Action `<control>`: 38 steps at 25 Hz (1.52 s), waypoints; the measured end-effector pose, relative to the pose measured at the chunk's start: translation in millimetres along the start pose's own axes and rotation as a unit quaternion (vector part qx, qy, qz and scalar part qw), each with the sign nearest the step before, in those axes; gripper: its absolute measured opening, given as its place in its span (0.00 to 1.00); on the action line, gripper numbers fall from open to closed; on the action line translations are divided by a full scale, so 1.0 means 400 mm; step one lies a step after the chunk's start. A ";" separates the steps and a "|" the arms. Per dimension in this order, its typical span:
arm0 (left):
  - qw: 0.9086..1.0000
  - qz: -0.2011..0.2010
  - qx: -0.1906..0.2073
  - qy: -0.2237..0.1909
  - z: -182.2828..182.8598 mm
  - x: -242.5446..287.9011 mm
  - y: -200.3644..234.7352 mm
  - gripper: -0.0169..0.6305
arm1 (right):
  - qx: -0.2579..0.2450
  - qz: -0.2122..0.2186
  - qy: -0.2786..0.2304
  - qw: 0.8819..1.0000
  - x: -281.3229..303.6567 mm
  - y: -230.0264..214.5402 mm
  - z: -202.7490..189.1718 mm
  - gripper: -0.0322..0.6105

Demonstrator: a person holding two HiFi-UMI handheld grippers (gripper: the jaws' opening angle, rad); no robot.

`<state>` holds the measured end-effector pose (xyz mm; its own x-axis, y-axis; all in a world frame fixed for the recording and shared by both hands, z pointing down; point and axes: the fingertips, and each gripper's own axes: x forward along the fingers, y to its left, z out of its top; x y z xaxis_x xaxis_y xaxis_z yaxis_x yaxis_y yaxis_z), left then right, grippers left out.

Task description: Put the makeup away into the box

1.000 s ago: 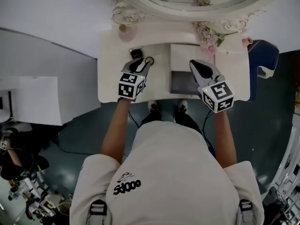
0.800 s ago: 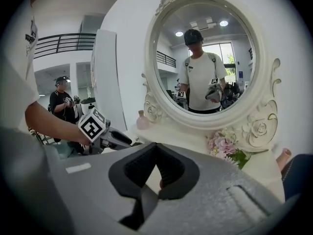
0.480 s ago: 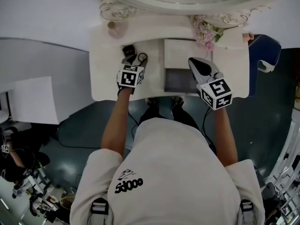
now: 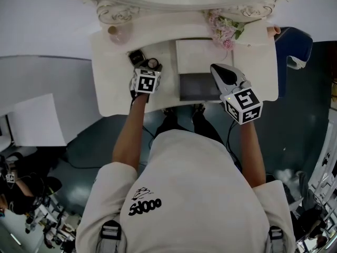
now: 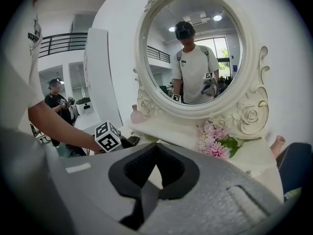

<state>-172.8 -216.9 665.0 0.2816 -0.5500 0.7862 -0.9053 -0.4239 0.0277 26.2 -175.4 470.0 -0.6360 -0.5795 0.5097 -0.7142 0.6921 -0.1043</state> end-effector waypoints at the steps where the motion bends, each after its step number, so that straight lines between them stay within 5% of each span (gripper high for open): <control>1: 1.000 0.002 -0.003 -0.004 0.001 -0.001 0.001 0.44 | 0.002 -0.003 -0.001 1.000 -0.007 -0.002 -0.003 0.05; 12: 1.000 0.009 -0.008 -0.028 -0.041 -0.064 -0.030 0.39 | 0.008 -0.035 -0.008 0.999 -0.097 -0.029 -0.036 0.05; 19: 0.992 -0.039 -0.028 -0.119 0.070 -0.230 -0.172 0.39 | 0.016 -0.054 -0.012 0.998 -0.160 -0.056 -0.079 0.05; 26: 0.980 -0.128 0.072 -0.137 0.195 -0.248 -0.393 0.39 | 0.045 -0.084 -0.038 0.995 -0.227 -0.094 -0.111 0.05; 32: 0.959 -0.193 0.193 -0.081 0.198 -0.158 -0.622 0.39 | 0.069 -0.127 -0.049 0.988 -0.305 -0.150 -0.152 0.05; 38: 0.945 -0.230 0.232 -0.026 0.170 -0.052 -0.766 0.39 | 0.112 -0.161 -0.056 0.979 -0.389 -0.188 -0.218 0.05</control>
<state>120.4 -124.4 598.3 0.6370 -0.2598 0.7257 -0.4494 -0.8901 0.0759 204.5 -99.5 473.1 -0.3856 -0.8042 0.4523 -0.9215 0.3605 -0.1447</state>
